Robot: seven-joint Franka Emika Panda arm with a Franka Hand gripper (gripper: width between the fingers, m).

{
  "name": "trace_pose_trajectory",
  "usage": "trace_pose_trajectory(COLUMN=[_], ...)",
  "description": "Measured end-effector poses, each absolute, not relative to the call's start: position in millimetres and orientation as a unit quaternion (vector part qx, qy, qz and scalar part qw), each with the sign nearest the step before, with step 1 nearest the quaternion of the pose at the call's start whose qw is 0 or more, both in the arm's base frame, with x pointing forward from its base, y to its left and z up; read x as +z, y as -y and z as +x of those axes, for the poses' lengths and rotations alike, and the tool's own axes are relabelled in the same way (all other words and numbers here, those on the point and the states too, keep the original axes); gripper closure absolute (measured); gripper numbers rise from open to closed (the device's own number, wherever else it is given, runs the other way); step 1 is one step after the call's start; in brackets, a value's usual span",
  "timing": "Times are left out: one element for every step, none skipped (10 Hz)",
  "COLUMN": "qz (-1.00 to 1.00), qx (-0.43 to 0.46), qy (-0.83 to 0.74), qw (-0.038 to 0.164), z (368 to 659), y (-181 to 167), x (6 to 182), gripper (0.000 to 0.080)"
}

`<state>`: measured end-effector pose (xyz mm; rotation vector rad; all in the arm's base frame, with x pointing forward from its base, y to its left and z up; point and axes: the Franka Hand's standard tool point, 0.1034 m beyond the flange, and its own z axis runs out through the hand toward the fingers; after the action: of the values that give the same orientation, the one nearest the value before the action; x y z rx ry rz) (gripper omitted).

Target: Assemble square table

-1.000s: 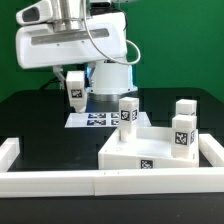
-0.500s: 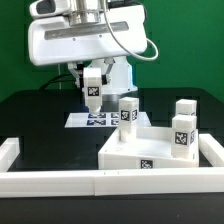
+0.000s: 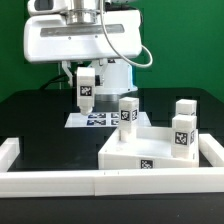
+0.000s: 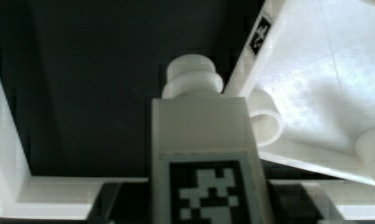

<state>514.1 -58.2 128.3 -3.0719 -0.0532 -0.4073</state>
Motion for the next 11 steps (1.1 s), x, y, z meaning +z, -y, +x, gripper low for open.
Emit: trace_pose_trajectory(qz=[-0.99, -0.989, -0.989, -0.986, -0.982, -0.984, -0.984, -0.984, -0.984, -0.984, -0.985], qx=[-0.134, -0.14, -0.144, -0.156, -0.172, -0.169, -0.168, -0.167, -0.167, -0.167, -0.164], qy=[0.023, 0.027, 0.031, 0.05, 0.073, 0.061, 0.064, 0.065, 0.064, 0.064, 0.061], qw=[0.026, 0.026, 0.026, 0.018, 0.006, 0.01, 0.009, 0.008, 0.008, 0.008, 0.011], z=[524.0, 534.8, 542.7, 550.5, 554.1, 552.9, 552.9, 552.5, 552.4, 552.2, 551.1], y=[51.2, 46.5, 41.5, 39.4, 45.0, 44.4, 44.8, 45.0, 45.2, 45.3, 45.7], x=[131.8, 134.0, 134.7, 133.2, 130.8, 129.4, 129.1, 128.7, 128.4, 128.1, 126.7], gripper=[0.0509, 0.0509, 0.0509, 0.0509, 0.0509, 0.0509, 0.0509, 0.0509, 0.0509, 0.0509, 0.0509])
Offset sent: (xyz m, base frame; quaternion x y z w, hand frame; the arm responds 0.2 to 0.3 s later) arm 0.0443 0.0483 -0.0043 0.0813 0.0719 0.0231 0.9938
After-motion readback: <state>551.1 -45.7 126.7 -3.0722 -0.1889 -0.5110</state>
